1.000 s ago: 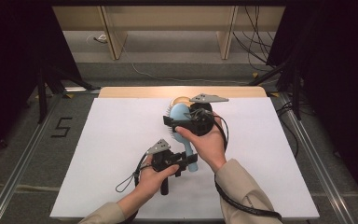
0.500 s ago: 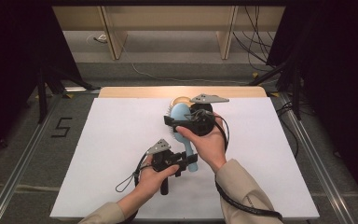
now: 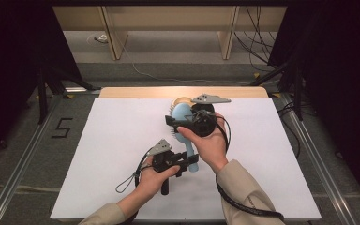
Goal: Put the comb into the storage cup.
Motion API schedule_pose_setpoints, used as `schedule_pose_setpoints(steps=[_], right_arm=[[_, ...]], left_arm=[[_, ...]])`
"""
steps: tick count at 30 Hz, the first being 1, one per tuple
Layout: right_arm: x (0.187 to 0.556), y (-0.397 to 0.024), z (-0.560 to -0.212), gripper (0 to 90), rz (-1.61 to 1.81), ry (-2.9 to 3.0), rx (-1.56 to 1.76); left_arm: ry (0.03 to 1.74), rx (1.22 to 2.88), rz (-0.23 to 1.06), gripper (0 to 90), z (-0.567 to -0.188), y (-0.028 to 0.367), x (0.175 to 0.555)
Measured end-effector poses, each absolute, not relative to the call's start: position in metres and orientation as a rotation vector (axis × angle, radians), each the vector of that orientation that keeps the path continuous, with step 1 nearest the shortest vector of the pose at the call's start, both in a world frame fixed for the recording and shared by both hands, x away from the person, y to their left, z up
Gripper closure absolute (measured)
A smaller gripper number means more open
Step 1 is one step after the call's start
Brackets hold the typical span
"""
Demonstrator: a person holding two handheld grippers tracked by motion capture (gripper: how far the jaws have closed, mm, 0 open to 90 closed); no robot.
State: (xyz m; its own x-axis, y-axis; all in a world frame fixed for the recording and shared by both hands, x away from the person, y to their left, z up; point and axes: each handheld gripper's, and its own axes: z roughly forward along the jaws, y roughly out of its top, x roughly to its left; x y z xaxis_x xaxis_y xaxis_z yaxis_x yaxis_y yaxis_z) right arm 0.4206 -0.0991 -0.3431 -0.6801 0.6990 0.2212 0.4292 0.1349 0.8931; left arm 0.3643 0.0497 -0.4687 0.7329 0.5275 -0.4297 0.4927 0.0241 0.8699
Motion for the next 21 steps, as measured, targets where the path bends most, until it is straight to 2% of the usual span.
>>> schedule_pose_setpoints(steps=[16,21], right_arm=[[0.4167,-0.0975,-0.3398,20.6,1.534,2.138,1.111],[0.4162,-0.0971,-0.3389,20.6,1.532,2.130,1.109]], left_arm=[[0.829,1.621,0.089,65.7,-0.4651,0.0516,0.3659],[0.827,1.630,0.122,58.3,-0.4645,0.0511,0.3659]])
